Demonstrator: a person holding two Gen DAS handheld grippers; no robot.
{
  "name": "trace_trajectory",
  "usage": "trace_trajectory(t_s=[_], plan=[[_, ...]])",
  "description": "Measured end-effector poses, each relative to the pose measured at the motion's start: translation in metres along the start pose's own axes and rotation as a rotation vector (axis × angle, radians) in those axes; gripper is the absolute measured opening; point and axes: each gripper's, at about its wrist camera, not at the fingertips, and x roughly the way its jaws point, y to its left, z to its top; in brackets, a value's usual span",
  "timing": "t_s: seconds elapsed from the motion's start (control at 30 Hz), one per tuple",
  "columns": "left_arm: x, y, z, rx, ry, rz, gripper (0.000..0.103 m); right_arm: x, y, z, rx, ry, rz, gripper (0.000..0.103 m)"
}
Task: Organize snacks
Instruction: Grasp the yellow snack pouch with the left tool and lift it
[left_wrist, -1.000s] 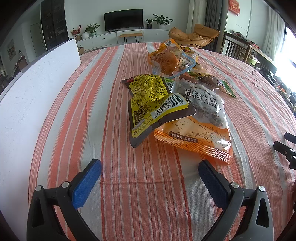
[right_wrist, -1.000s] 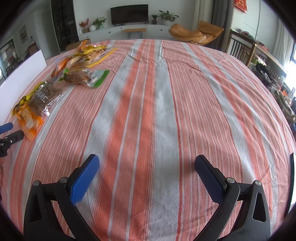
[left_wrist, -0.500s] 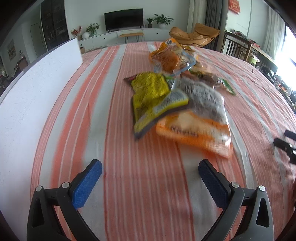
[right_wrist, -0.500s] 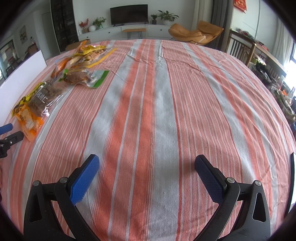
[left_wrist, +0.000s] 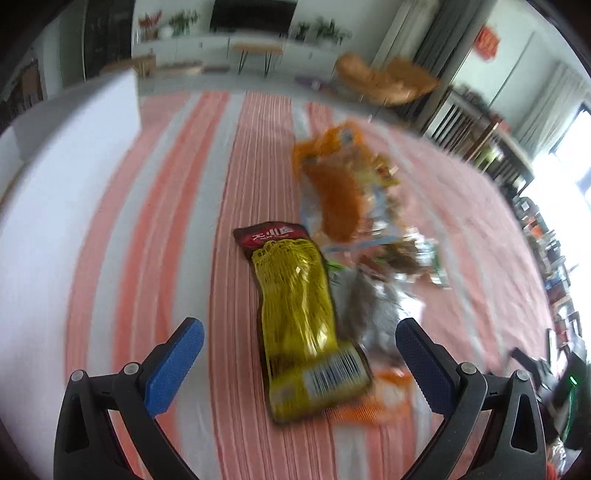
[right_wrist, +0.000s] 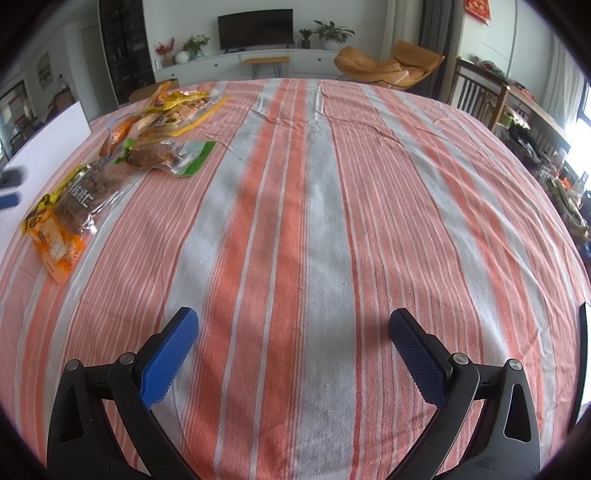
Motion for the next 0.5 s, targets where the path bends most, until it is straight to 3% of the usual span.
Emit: trace_trajectory(t_s=[0.03, 0.1, 0.13, 0.17, 0.2, 0.4, 0.47, 0.5], plan=[[0.011, 0.000, 0.003, 0.001, 0.032, 0.012, 0.096, 0.000, 0.000, 0.000, 0.000, 0.000, 0.000, 0.103], [0.027, 0.004, 0.002, -0.018, 0.068, 0.003, 0.075, 0.000, 0.000, 0.000, 0.000, 0.000, 0.000, 0.103], [0.023, 0.009, -0.001, -0.035, 0.038, -0.006, 0.065, 0.000, 0.000, 0.000, 0.000, 0.000, 0.000, 0.103], [0.021, 0.014, -0.005, -0.059, 0.032, -0.031, 0.048, 0.000, 0.000, 0.000, 0.000, 0.000, 0.000, 0.103], [0.017, 0.019, -0.009, -0.079, 0.029, -0.033, 0.045, 0.000, 0.000, 0.000, 0.000, 0.000, 0.000, 0.103], [-0.031, 0.056, -0.068, -0.112, -0.023, 0.062, 0.046, 0.000, 0.000, 0.000, 0.000, 0.000, 0.000, 0.103], [-0.039, 0.064, -0.084, -0.114, -0.030, 0.073, 0.050, 0.000, 0.000, 0.000, 0.000, 0.000, 0.000, 0.103], [-0.041, 0.067, -0.092, -0.117, -0.038, 0.082, 0.057, 0.000, 0.000, 0.000, 0.000, 0.000, 0.000, 0.103]])
